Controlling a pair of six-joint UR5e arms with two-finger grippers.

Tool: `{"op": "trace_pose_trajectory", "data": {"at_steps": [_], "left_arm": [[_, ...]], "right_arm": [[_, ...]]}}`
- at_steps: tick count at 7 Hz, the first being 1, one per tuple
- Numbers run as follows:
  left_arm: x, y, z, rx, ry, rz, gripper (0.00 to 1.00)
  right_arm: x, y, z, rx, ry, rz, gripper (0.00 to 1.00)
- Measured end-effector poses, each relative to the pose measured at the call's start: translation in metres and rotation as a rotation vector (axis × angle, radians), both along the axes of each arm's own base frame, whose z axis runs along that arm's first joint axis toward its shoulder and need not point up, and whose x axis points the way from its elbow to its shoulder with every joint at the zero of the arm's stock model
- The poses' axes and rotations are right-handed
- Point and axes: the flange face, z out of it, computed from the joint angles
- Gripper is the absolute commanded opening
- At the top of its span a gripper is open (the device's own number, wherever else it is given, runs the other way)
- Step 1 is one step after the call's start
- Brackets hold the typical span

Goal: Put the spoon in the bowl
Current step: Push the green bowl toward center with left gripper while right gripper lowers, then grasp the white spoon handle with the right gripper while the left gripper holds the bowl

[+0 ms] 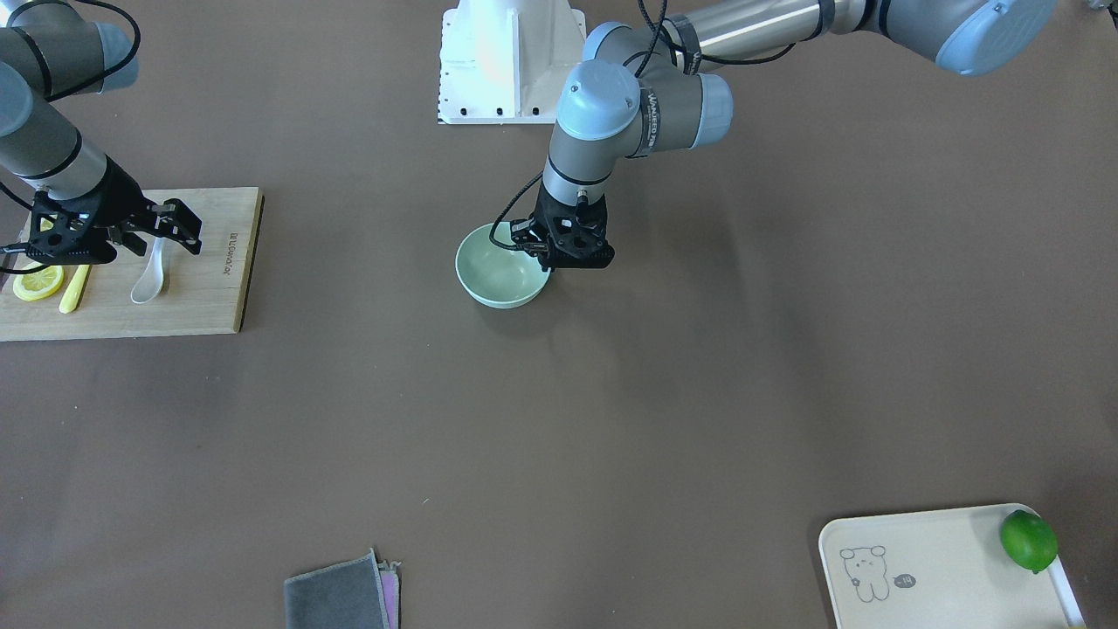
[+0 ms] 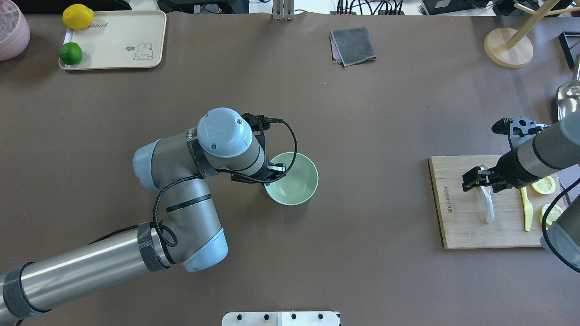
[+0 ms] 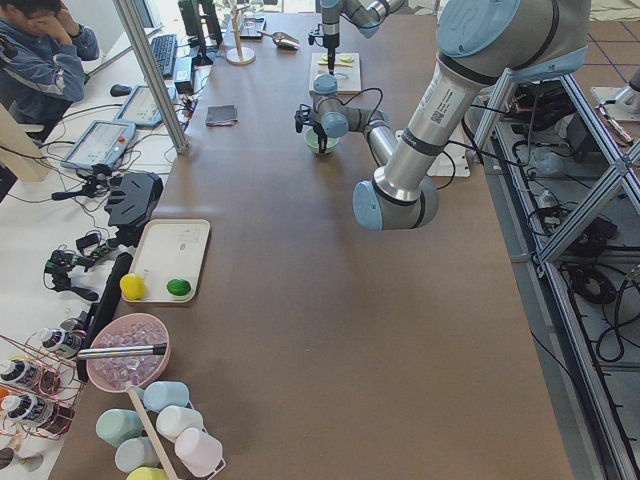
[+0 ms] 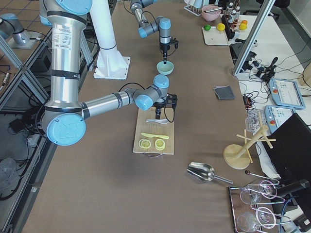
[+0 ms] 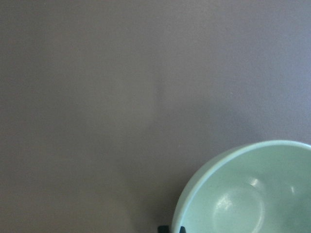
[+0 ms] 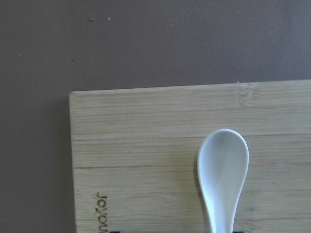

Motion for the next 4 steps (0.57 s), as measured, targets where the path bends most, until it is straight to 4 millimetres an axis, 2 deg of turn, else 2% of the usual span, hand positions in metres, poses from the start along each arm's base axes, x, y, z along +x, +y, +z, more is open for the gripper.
{"op": "trace_pose_trajectory", "data": {"at_steps": [1, 2, 3, 4], "left_arm": [[0.000, 0.000, -0.001, 0.001, 0.000, -0.001, 0.25], [0.001, 0.000, -0.001, 0.000, 0.000, -0.001, 0.31], [0.000, 0.001, -0.002, 0.000, 0.002, -0.002, 0.32], [0.000, 0.001, -0.003, 0.001, 0.003, -0.002, 0.59]], "right_arm": [[0.000, 0.001, 0.004, -0.005, 0.007, 0.000, 0.72], [0.000, 0.003, 0.008, -0.011, 0.014, 0.000, 0.69], [0.000, 0.005, 0.013, -0.016, 0.023, -0.002, 0.67], [-0.001, 0.007, 0.019, -0.018, 0.033, -0.006, 0.65]]}}
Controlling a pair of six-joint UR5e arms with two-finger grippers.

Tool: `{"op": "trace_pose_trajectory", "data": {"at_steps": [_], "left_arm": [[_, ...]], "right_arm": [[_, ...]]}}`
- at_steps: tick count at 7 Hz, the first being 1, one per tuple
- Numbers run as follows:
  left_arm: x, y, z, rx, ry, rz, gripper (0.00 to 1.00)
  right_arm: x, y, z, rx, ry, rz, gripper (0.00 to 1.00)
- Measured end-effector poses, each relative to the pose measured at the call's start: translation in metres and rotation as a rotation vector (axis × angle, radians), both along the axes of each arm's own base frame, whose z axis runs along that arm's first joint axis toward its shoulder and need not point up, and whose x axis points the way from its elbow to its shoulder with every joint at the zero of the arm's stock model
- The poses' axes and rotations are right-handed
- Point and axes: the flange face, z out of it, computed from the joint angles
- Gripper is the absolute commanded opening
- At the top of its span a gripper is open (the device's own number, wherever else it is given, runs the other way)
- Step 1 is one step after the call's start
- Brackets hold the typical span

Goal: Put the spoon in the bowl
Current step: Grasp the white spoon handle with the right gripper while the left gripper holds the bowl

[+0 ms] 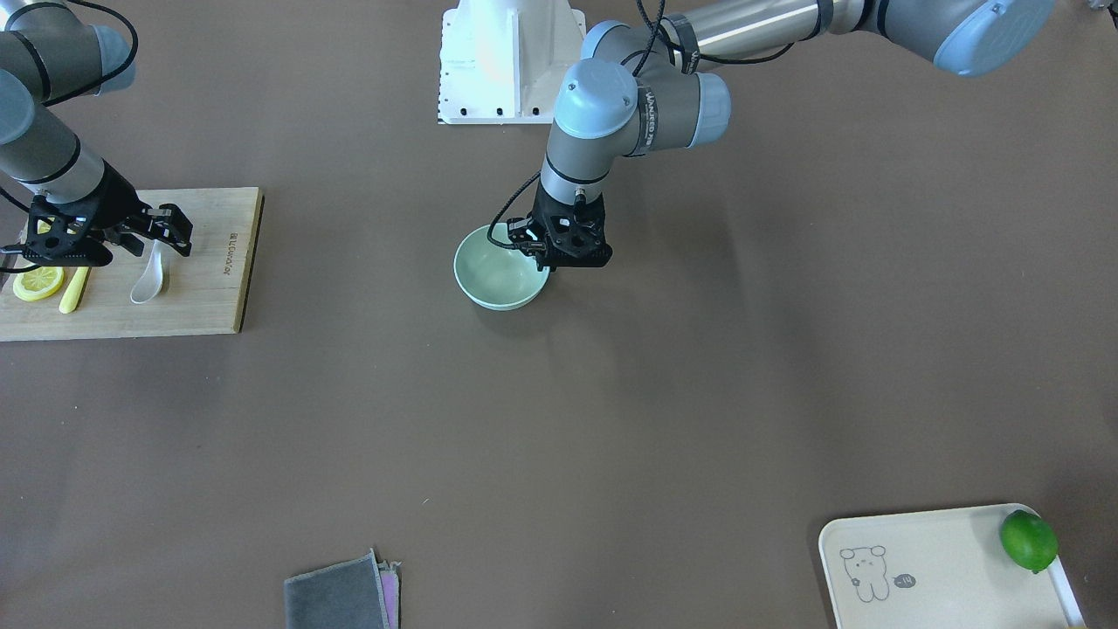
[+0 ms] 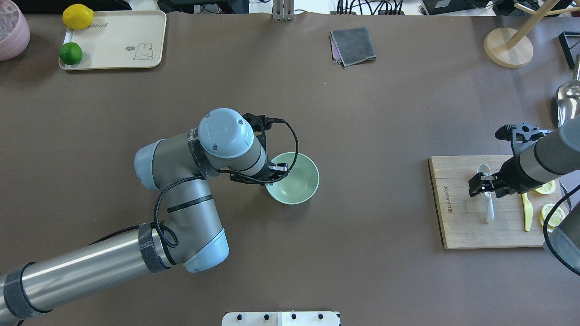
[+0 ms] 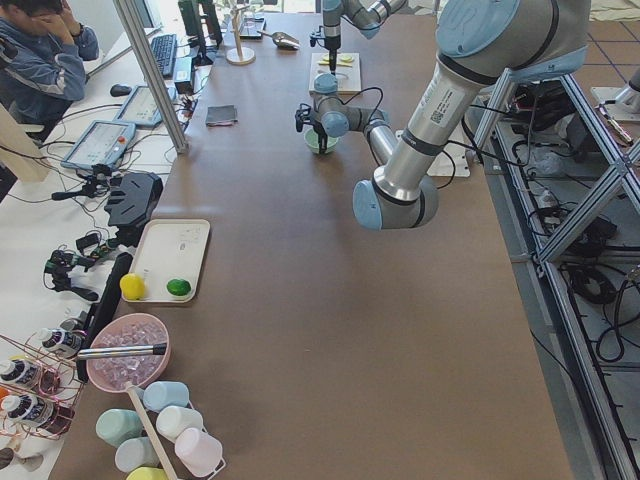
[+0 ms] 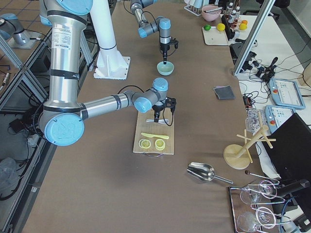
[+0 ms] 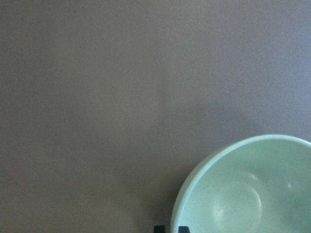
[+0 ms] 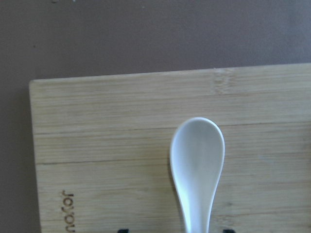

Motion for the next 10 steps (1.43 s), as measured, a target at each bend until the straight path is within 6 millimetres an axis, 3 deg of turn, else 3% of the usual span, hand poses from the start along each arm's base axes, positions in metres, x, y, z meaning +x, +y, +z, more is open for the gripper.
{"op": "trace_pose_trajectory", "data": {"at_steps": [1, 2, 3, 4, 8, 10], "left_arm": [[0.000, 0.000, -0.001, 0.001, 0.001, 0.000, 0.86], [-0.001, 0.000, -0.001, 0.005, 0.001, -0.006, 0.91], [-0.002, -0.001, -0.002, 0.014, -0.002, -0.017, 0.91], [-0.003, -0.002, -0.003, 0.021, -0.003, -0.028, 0.92], [-0.024, -0.004, -0.022, 0.045, 0.038, -0.048, 0.92], [-0.063, -0.010, -0.017, 0.048, 0.057, -0.052, 0.95]], "right_arm": [[-0.002, 0.002, 0.004, -0.001, 0.008, -0.006, 0.60], [-0.004, 0.003, 0.008, -0.001, 0.016, -0.011, 0.42], [-0.005, 0.003, 0.010, 0.000, 0.021, -0.013, 0.16], [-0.006, 0.004, 0.011, 0.001, 0.023, -0.014, 0.00], [-0.006, 0.004, 0.001, 0.010, 0.006, -0.018, 0.00], [-0.015, -0.003, -0.043, 0.043, -0.056, -0.012, 0.00]]}}
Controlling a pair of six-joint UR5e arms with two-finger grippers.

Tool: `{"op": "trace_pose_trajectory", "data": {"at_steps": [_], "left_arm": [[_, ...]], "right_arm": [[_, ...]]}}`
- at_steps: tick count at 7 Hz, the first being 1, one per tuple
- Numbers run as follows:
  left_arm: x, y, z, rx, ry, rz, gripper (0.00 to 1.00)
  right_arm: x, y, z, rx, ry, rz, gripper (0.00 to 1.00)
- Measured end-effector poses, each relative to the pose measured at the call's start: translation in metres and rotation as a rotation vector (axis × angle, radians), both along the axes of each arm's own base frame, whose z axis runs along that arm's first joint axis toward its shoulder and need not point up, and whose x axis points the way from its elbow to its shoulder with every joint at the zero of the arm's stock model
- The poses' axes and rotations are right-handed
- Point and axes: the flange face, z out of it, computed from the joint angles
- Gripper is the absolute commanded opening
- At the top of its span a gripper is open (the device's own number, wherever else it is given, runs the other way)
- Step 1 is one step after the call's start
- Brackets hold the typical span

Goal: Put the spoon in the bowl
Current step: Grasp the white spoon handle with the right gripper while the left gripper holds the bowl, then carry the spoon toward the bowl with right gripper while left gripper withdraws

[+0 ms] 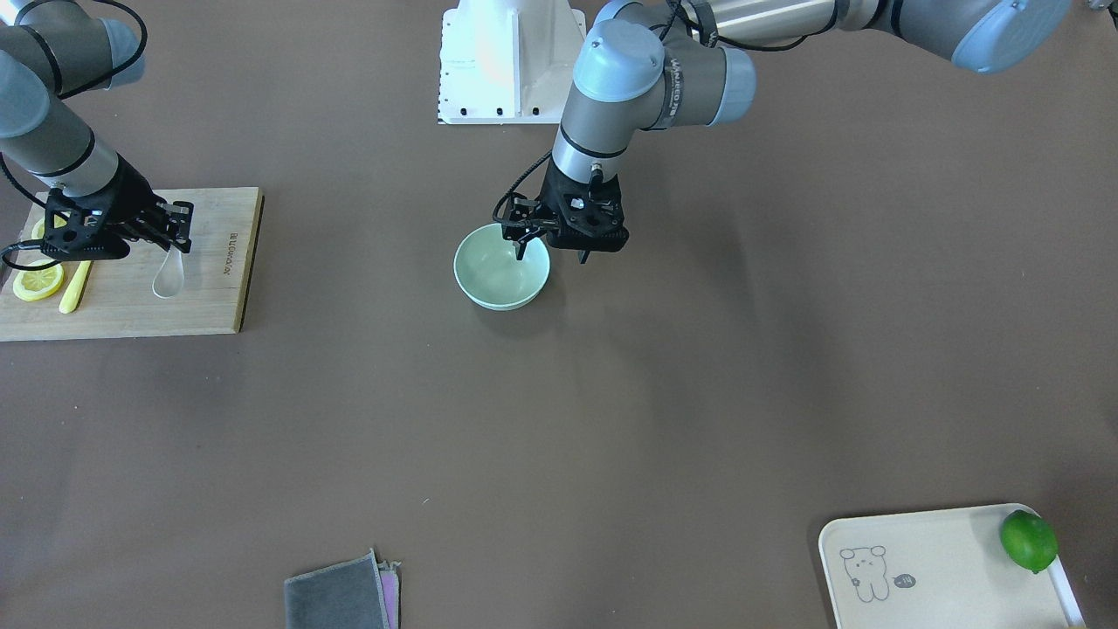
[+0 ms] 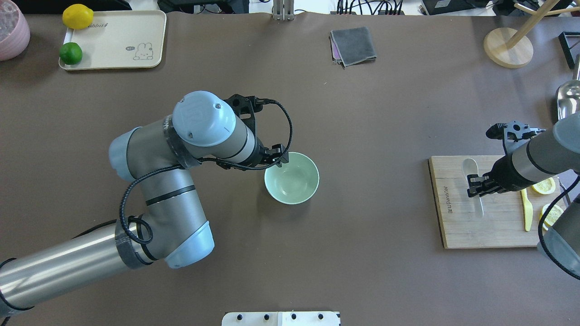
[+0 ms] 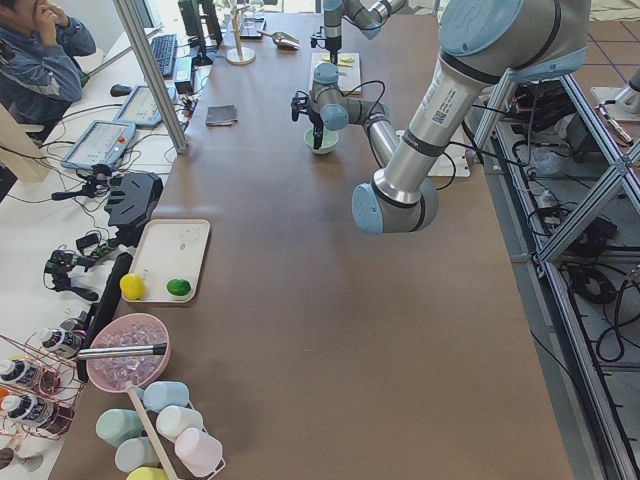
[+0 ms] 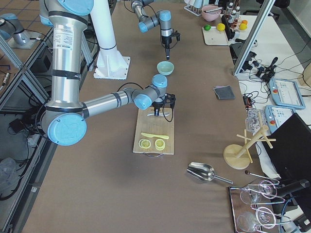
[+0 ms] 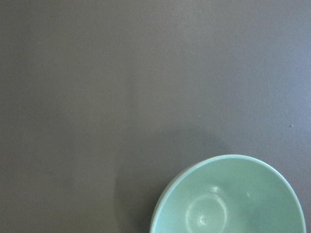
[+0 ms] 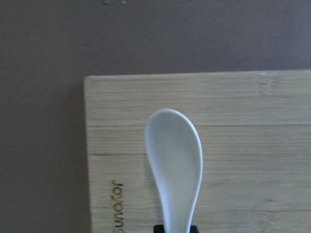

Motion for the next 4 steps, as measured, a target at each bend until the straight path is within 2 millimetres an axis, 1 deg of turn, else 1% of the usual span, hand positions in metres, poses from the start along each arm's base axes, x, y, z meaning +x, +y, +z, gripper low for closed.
{"op": "trace_pose_trajectory", "data": {"at_steps": [1, 2, 3, 4], "left_arm": [[-0.032, -0.003, 0.017, 0.007, 0.003, 0.018, 0.96], [-0.063, -0.004, 0.037, 0.038, -0.007, 0.043, 0.96], [-0.087, -0.007, 0.060, 0.073, -0.031, 0.062, 0.96], [-0.110, -0.015, 0.081, 0.099, -0.055, 0.078, 0.96]], "right_arm": [[-0.018, -0.012, -0.035, 0.012, -0.049, 0.020, 0.00], [-0.045, -0.020, -0.074, 0.016, -0.099, 0.037, 0.00], [-0.081, -0.022, -0.115, 0.027, -0.148, 0.038, 0.00], [-0.118, -0.020, -0.155, 0.045, -0.193, 0.027, 0.00]]}}
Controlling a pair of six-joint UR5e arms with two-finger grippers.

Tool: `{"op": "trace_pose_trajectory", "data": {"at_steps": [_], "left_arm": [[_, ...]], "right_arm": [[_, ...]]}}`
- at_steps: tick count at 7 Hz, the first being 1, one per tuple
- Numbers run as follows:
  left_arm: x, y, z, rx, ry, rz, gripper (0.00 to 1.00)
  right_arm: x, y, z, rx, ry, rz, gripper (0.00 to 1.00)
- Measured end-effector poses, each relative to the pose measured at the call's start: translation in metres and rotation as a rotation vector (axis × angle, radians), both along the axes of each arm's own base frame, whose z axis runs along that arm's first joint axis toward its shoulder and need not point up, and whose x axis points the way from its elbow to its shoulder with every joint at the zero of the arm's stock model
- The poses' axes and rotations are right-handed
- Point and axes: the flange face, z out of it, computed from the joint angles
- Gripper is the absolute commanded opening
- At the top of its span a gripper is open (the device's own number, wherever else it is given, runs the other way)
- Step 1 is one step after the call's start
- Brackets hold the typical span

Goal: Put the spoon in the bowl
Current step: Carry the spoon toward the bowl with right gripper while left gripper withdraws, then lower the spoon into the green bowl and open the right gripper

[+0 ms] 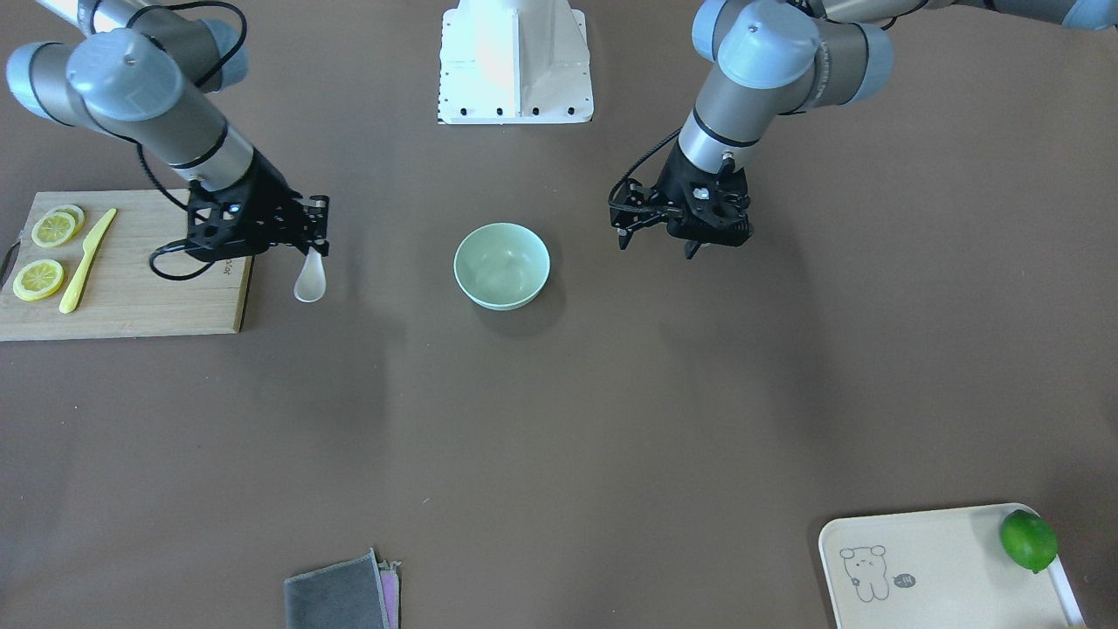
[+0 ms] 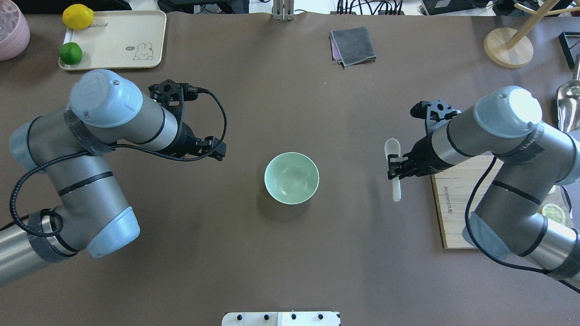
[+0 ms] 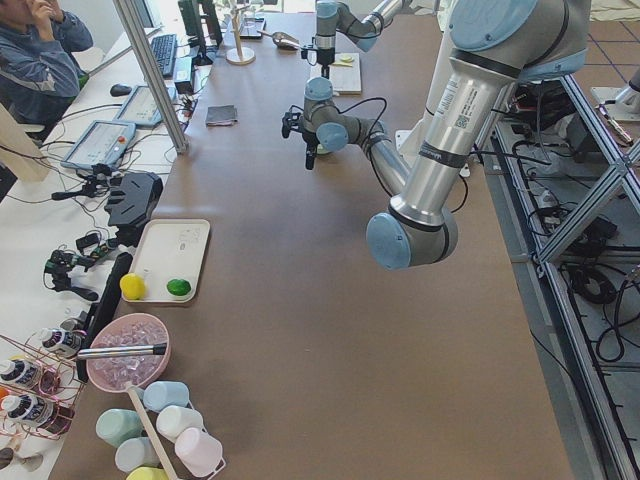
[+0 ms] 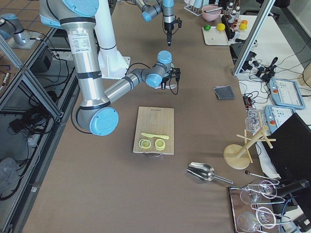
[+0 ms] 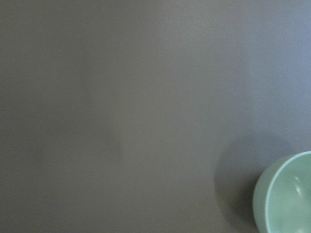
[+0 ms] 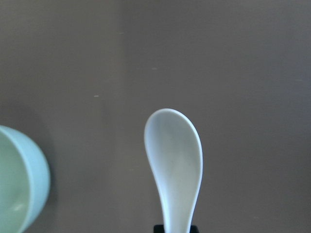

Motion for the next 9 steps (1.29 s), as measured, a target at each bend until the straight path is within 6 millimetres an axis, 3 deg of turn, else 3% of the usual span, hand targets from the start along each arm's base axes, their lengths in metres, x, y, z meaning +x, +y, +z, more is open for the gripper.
{"op": "trace_pose_trajectory", "data": {"at_steps": [2, 3, 5, 6, 7, 8, 9], "left_arm": [[-0.044, -0.016, 0.034, 0.028, -0.030, 0.025, 0.97], [-0.057, -0.021, 0.041, 0.038, -0.038, 0.026, 0.97], [-0.066, -0.024, 0.043, 0.047, -0.039, 0.024, 0.97], [-0.067, -0.024, 0.043, 0.048, -0.038, 0.022, 0.97], [-0.068, -0.024, 0.043, 0.047, -0.038, 0.020, 0.97], [-0.069, -0.025, 0.042, 0.046, -0.036, 0.017, 0.97], [-0.071, -0.025, 0.041, 0.046, -0.035, 0.013, 0.97]], "right_arm": [[-0.060, 0.001, -0.068, 0.043, -0.073, -0.042, 0.00], [-0.084, 0.001, -0.093, 0.054, -0.089, -0.063, 0.00], [-0.117, 0.006, -0.122, 0.054, -0.085, -0.101, 0.00], [-0.124, 0.009, -0.123, 0.052, -0.077, -0.110, 0.12], [-0.129, 0.008, -0.119, 0.049, -0.067, -0.114, 0.68], [-0.132, 0.007, -0.115, 0.045, -0.058, -0.113, 1.00], [-0.134, 0.005, -0.112, 0.041, -0.050, -0.111, 1.00]]}}
